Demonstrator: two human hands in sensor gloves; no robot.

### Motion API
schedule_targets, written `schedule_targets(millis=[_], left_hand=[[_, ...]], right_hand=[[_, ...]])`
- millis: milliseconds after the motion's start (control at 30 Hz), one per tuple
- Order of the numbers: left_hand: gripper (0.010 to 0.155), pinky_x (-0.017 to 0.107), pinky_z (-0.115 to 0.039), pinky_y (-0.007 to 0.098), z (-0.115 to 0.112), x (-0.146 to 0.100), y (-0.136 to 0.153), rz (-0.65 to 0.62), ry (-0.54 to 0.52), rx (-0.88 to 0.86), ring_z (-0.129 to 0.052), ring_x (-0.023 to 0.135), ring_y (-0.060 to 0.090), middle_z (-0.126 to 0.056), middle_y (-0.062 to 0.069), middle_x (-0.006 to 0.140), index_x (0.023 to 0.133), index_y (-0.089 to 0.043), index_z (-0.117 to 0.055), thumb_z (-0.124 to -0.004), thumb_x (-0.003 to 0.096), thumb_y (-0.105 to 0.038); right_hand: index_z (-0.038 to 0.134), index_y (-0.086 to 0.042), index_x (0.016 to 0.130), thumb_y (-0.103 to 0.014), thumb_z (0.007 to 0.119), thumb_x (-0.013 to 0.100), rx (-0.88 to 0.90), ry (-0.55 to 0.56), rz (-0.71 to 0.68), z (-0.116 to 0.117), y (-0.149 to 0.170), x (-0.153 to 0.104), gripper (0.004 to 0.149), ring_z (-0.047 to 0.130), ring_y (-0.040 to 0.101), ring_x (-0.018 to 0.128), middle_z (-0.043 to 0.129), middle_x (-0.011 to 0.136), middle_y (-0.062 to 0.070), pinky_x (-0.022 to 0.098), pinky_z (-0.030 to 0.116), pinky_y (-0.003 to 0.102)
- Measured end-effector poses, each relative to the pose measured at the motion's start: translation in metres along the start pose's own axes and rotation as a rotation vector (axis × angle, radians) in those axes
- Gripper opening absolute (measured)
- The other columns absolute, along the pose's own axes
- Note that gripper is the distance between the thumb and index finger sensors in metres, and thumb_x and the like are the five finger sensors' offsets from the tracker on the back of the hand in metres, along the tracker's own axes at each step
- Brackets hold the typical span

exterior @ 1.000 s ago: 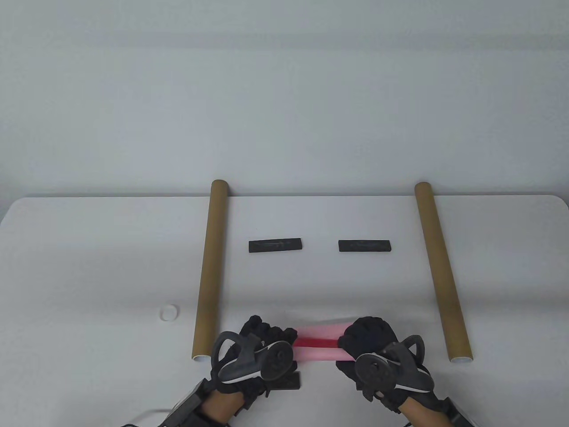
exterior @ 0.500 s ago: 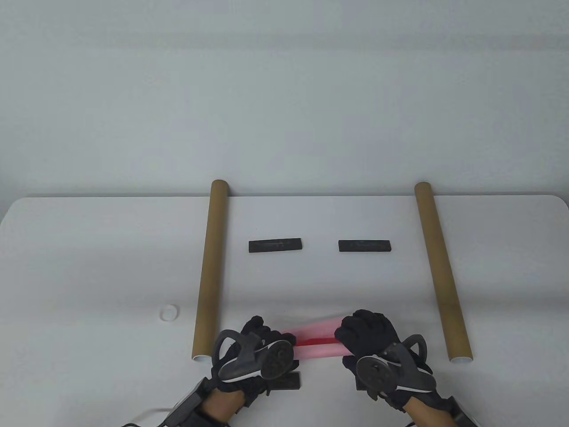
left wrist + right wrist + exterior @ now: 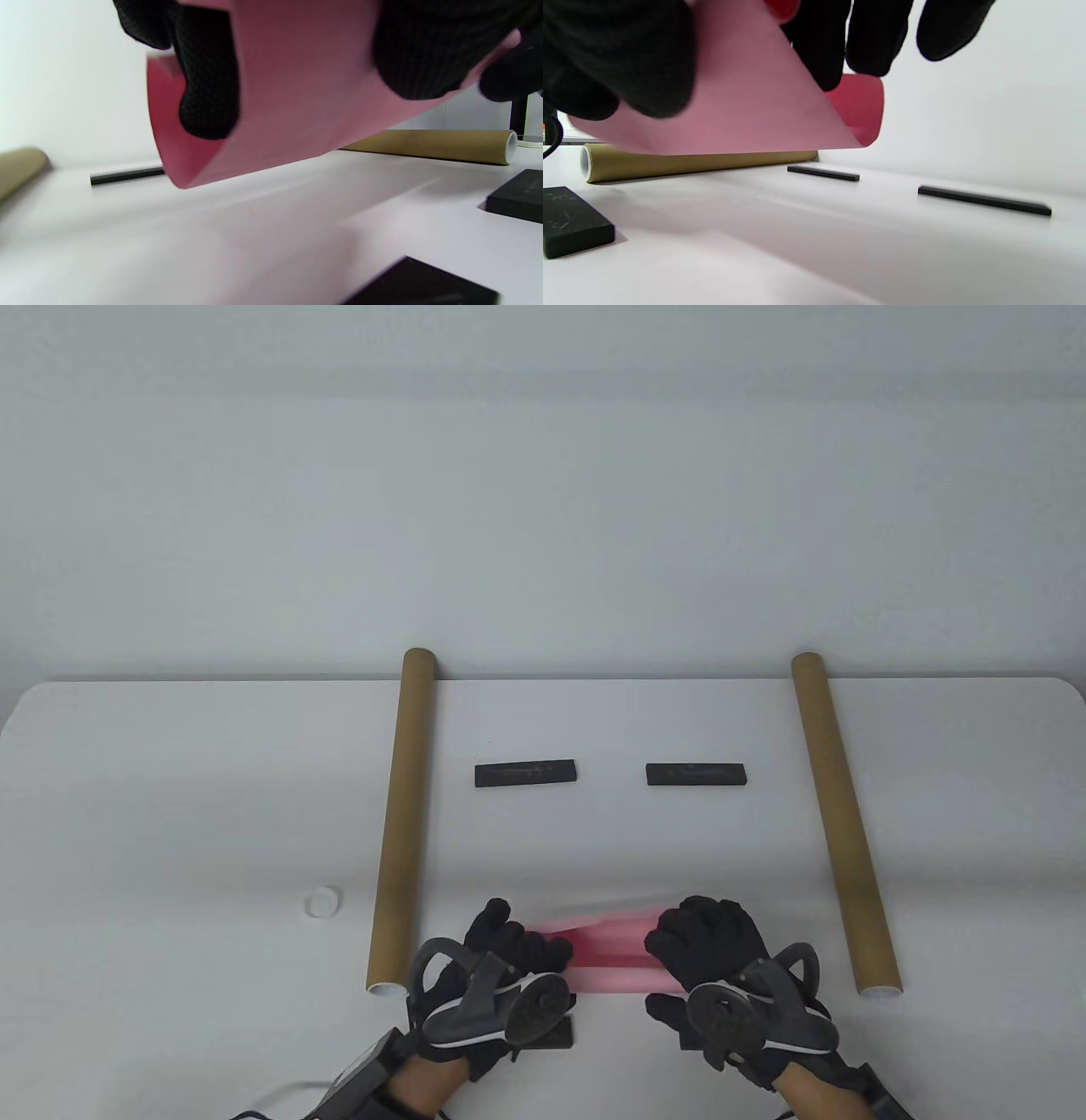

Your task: Roll up papers and store in mailing tubes

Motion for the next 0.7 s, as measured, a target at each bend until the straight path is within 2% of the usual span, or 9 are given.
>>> schedule_targets(millis=[33, 133, 267, 300, 367, 433, 500, 600, 700], left_hand=[[0.06, 0.072, -0.07, 0.049, -0.002, 0.0, 0.002, 0.011, 0.021, -0.023, -0.109, 0.042, 0.009, -0.104, -0.012, 0.045, 0.079, -0.031, -0.088, -0.08, 0.0319, -0.068], [0.062, 0.073, -0.069, 0.05, -0.005, 0.0, 0.007, 0.033, 0.043, -0.086, -0.109, 0.046, 0.011, -0.105, -0.01, 0.049, 0.081, -0.031, -0.088, -0.078, 0.032, -0.068], [0.071, 0.075, -0.062, 0.052, -0.003, -0.002, 0.004, 0.028, 0.011, -0.001, -0.1, 0.076, 0.018, -0.095, -0.006, 0.079, 0.093, -0.033, -0.074, -0.082, 0.0314, -0.067], [0.072, 0.075, -0.061, 0.053, 0.0, -0.002, 0.002, 0.027, -0.015, 0.025, -0.097, 0.079, 0.019, -0.092, -0.005, 0.082, 0.095, -0.032, -0.071, -0.084, 0.0317, -0.065], [0.07, 0.075, -0.061, 0.053, 0.005, -0.003, -0.003, 0.009, -0.052, 0.067, -0.096, 0.08, 0.019, -0.091, -0.006, 0.082, 0.094, -0.032, -0.07, -0.089, 0.0326, -0.059], [0.063, 0.074, -0.063, 0.052, 0.008, -0.003, -0.006, -0.008, -0.078, 0.102, -0.1, 0.071, 0.015, -0.095, -0.009, 0.072, 0.09, -0.032, -0.075, -0.091, 0.0333, -0.056], [0.058, 0.074, -0.064, 0.051, 0.008, -0.002, -0.005, -0.002, -0.058, 0.079, -0.105, 0.061, 0.012, -0.099, -0.01, 0.062, 0.085, -0.032, -0.081, -0.09, 0.0333, -0.057], [0.055, 0.073, -0.068, 0.05, 0.002, -0.001, -0.001, 0.001, -0.005, -0.007, -0.109, 0.047, 0.01, -0.104, -0.011, 0.049, 0.078, -0.032, -0.089, -0.084, 0.0327, -0.063], [0.057, 0.073, -0.068, 0.05, -0.004, 0.0, 0.004, 0.028, 0.039, -0.03, -0.11, 0.048, 0.011, -0.105, -0.011, 0.05, 0.077, -0.031, -0.09, -0.079, 0.0332, -0.066]], right_hand=[[0.07, -0.019, 0.101, -0.051, 0.091, 0.043, -0.007, 0.021, 0.002, -0.002, -0.001, -0.001, 0.07, 0.065, 0.048, 0.103, 0.069, 0.108, 0.011, 0.072, 0.059, 0.07], [0.08, -0.023, 0.093, -0.048, 0.088, 0.045, 0.014, 0.044, 0.004, -0.004, -0.001, -0.001, 0.055, 0.072, 0.045, 0.099, 0.077, 0.102, 0.009, 0.072, 0.061, 0.069], [0.089, -0.021, 0.083, -0.054, 0.086, 0.045, 0.04, 0.005, 0.016, 0.0, 0.001, 0.001, 0.05, 0.083, 0.042, 0.092, 0.088, 0.091, 0.008, 0.069, 0.066, 0.068], [0.092, -0.021, 0.079, -0.057, 0.085, 0.044, 0.041, -0.005, 0.018, 0.0, 0.002, 0.001, 0.05, 0.086, 0.041, 0.089, 0.092, 0.088, 0.007, 0.069, 0.067, 0.068], [0.097, -0.02, 0.072, -0.061, 0.082, 0.043, 0.058, -0.023, 0.02, 0.001, 0.003, 0.001, 0.052, 0.089, 0.041, 0.085, 0.097, 0.081, 0.006, 0.067, 0.068, 0.068], [0.1, -0.02, 0.066, -0.065, 0.079, 0.042, 0.067, -0.047, 0.015, 0.002, 0.004, 0.002, 0.055, 0.092, 0.041, 0.083, 0.1, 0.076, 0.006, 0.066, 0.069, 0.068], [0.098, -0.019, 0.07, -0.067, 0.078, 0.041, 0.068, -0.05, 0.017, 0.003, 0.004, 0.002, 0.06, 0.089, 0.042, 0.086, 0.097, 0.081, 0.008, 0.066, 0.068, 0.069], [0.079, -0.019, 0.095, -0.061, 0.086, 0.041, 0.035, -0.014, -0.006, 0.0, 0.001, -0.001, 0.069, 0.073, 0.047, 0.098, 0.077, 0.103, 0.011, 0.07, 0.061, 0.071], [0.078, -0.023, 0.095, -0.051, 0.088, 0.044, 0.027, 0.036, -0.017, -0.005, -0.003, -0.002, 0.059, 0.07, 0.045, 0.101, 0.075, 0.105, 0.01, 0.072, 0.059, 0.07]])
Point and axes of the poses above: the tracker on the back of each hand, its own y axis roughly to the little-finger side, its own x axis roughly from the wrist to the fingertips, z = x × y, the point moved 4 cm from there along x, roughly from the wrist to the fingertips
